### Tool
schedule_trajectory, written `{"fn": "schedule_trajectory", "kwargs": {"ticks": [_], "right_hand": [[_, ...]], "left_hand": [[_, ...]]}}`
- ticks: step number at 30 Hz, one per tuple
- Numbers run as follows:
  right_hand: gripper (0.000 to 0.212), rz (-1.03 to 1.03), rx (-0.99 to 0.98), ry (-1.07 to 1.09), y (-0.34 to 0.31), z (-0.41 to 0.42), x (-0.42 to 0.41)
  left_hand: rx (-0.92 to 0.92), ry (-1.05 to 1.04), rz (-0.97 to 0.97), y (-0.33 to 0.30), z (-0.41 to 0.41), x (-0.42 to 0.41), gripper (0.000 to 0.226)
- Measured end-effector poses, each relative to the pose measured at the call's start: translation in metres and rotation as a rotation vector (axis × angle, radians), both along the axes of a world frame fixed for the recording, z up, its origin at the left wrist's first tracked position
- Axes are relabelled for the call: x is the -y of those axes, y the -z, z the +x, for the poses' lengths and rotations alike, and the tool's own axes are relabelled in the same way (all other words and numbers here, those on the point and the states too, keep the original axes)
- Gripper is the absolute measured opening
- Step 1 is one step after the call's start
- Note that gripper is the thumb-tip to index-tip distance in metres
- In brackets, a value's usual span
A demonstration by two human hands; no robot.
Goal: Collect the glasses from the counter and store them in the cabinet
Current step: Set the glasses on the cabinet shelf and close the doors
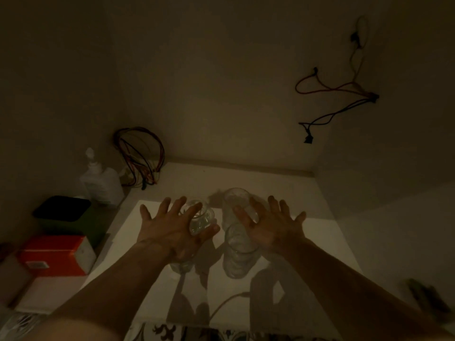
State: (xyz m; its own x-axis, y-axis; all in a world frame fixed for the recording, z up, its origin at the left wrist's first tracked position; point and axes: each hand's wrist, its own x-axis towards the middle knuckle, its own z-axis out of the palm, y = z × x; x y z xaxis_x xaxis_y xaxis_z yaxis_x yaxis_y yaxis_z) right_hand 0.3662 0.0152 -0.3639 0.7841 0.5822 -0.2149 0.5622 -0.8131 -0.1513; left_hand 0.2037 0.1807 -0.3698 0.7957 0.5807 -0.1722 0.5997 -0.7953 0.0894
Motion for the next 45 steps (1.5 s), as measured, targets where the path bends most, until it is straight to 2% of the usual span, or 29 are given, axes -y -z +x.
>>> {"fn": "schedule_trajectory", "kwargs": {"ticks": [7, 13, 16, 21, 24, 29, 39, 45], "right_hand": [[0.101, -0.019, -0.034, -0.009, -0.018, -0.028, 0.022], [0.101, -0.111, -0.139, 0.004, -0.053, -0.081, 0.053], [0.098, -0.135, -0.178, 0.007, -0.091, -0.111, 0.072], [0.099, -0.204, -0.433, 0.075, -0.177, -0.161, 0.093], [0.103, -0.275, -0.397, 0.027, -0.225, -0.190, 0.111], [0.094, -0.182, -0.336, 0.033, -0.283, -0.220, 0.139], [0.092, -0.100, -0.297, 0.055, -0.354, -0.281, 0.236], [0.093, -0.096, -0.311, 0.092, -0.386, -0.320, 0.278]], "left_hand": [[-0.080, -0.013, -0.081, -0.019, -0.030, 0.021, 0.106], [-0.130, -0.017, -0.204, -0.063, -0.072, 0.057, 0.108], [-0.175, -0.025, -0.239, -0.098, -0.096, 0.075, 0.104], [-0.228, 0.000, -0.291, -0.173, -0.131, 0.101, 0.101], [-0.238, 0.054, -0.275, -0.213, -0.152, 0.125, 0.099], [-0.218, 0.077, -0.276, -0.263, -0.183, 0.163, 0.094], [-0.237, 0.054, -0.259, -0.343, -0.236, 0.256, 0.092], [-0.171, 0.065, -0.260, -0.378, -0.262, 0.289, 0.090]]}}
